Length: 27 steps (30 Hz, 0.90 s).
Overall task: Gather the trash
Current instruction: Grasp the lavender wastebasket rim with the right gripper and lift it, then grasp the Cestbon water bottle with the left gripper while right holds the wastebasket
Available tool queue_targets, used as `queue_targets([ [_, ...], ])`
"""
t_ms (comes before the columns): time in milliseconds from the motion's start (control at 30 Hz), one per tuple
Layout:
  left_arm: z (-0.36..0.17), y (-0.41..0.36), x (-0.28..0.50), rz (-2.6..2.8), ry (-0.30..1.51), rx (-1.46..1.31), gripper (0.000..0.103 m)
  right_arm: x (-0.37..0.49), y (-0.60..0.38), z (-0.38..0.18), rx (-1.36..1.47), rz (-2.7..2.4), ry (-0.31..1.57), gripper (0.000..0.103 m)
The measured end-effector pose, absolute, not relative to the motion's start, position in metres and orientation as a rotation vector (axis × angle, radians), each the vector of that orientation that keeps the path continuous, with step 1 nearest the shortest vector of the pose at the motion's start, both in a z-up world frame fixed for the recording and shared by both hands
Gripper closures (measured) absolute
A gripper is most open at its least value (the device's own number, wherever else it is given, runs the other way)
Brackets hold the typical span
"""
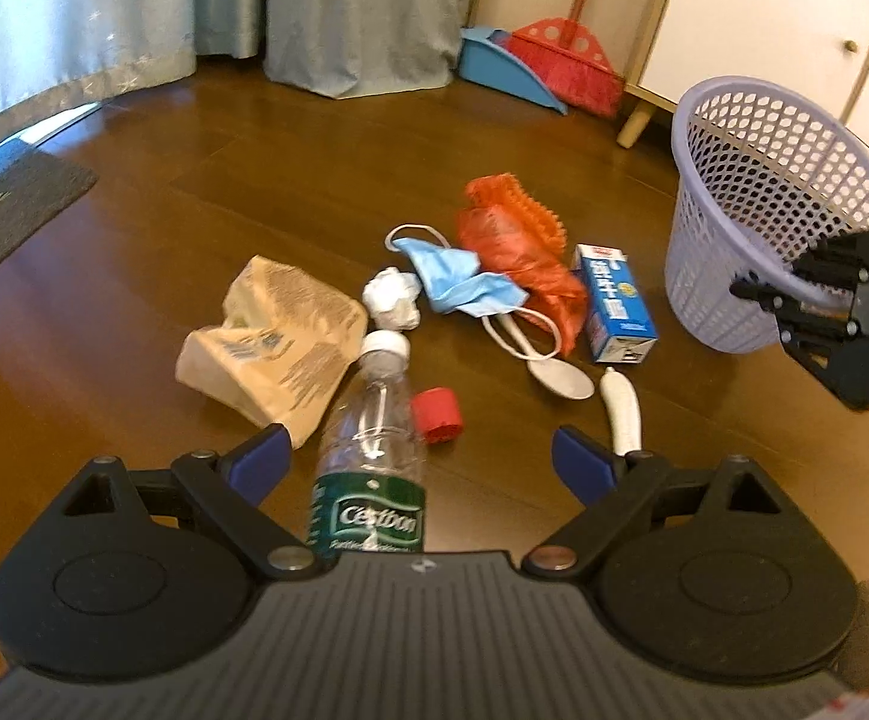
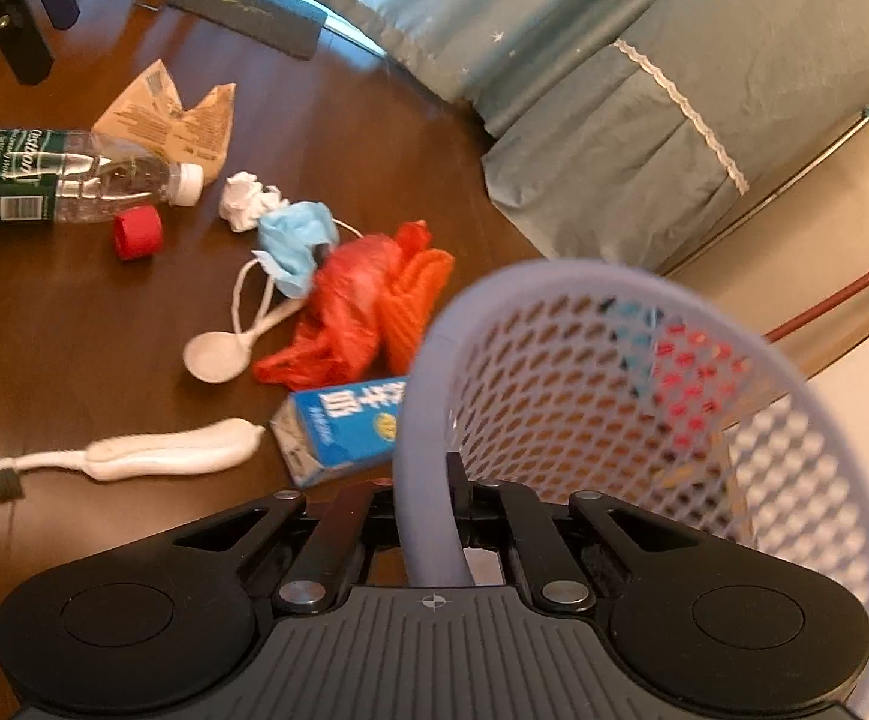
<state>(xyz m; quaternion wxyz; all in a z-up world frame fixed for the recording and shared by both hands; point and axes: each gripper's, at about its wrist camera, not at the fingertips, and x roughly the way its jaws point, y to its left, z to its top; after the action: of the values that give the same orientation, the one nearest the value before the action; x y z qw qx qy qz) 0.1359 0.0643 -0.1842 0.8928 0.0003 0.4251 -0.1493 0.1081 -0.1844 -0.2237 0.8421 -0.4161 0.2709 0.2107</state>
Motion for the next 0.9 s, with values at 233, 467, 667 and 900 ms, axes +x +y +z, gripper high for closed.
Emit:
queue_targets([
  [233, -0.198, 0.068, 0.135, -0.305, 0.893, 0.002, 0.011, 0.110, -0.182, -0.249, -0.932, 0.425, 0.567, 0.102],
  [467, -0.208, 0.073, 0.139, -0.287, 0.903, 0.025, 0.011, 0.123, -0.194, -0.261, -0.895, 0.305, 0.609, 0.101],
  [667, -0.227, 0.078, 0.147, -0.277, 0.946, 0.042, 0.011, 0.130, -0.199, -0.260, -0.850, 0.278, 0.639, 0.099],
  [900, -0.246, 0.067, 0.147, -0.317, 0.983, 0.083, 0.011, 0.127, -0.201, -0.264, -0.837, 0.298, 0.595, 0.097],
])
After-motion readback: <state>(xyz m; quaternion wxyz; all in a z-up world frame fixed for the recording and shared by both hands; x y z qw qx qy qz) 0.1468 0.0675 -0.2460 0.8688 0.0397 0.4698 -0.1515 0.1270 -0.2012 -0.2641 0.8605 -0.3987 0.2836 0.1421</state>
